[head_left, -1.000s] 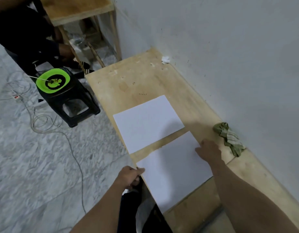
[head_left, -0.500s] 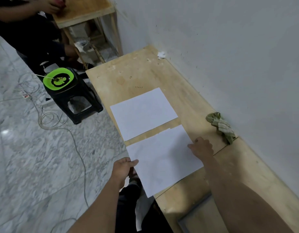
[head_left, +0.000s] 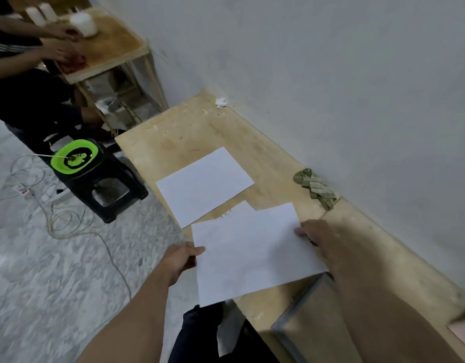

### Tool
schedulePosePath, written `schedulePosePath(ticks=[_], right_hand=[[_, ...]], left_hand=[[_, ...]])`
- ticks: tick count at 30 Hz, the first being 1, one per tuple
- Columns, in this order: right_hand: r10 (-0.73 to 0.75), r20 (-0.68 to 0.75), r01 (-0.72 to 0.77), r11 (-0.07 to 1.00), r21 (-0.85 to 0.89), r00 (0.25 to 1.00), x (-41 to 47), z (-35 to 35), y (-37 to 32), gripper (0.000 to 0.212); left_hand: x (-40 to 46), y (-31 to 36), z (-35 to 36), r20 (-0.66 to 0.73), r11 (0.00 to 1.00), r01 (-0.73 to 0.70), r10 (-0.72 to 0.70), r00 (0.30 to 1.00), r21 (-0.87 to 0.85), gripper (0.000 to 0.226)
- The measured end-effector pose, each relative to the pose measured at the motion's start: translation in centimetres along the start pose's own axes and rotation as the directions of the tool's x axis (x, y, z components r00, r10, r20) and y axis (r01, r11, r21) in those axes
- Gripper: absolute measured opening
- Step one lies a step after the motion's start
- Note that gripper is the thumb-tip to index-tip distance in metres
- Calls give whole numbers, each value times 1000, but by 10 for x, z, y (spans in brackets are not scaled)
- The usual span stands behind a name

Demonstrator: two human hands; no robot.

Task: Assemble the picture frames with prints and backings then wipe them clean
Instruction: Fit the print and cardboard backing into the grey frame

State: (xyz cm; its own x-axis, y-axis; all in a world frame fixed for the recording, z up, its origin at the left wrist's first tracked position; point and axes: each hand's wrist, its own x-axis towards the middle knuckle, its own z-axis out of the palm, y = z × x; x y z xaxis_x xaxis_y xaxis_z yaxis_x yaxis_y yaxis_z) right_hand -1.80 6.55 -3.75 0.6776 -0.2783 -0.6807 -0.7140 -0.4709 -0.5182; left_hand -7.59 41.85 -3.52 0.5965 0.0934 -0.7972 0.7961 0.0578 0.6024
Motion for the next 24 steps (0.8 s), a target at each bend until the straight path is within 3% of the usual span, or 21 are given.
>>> schedulePosePath(ticks=[3,6,11,13,19,21,24], right_hand=[[-10,-97,10,1000,-3,995,-20,-30,30,23],[123,-196,-93,983,159,973,-45,-63,83,11],[452,-292,-209,775,596,843,-140,-93,203,5],[521,-279,-226,708,669,806,-165,-85,236,6],[665,-274,-277,599,752,695,-212,-39,318,17],[662,-296,-275,616,738,688,-215,-28,326,23],[654,-276,-272,608,746,704,-217,-19,327,17]], left_hand=[[1,22,33,41,987,-88,84,996,131,20],[0,35,87,113,953,-172,148,983,248,19],[-15,9,201,386,835,-267,71,920,482,11],[-19,-10,224,457,762,-338,62,887,553,16],[-42,-71,272,487,511,-483,138,863,711,19],[-49,-83,272,478,406,-520,208,853,752,18],[-49,-94,269,469,345,-530,251,847,774,17]])
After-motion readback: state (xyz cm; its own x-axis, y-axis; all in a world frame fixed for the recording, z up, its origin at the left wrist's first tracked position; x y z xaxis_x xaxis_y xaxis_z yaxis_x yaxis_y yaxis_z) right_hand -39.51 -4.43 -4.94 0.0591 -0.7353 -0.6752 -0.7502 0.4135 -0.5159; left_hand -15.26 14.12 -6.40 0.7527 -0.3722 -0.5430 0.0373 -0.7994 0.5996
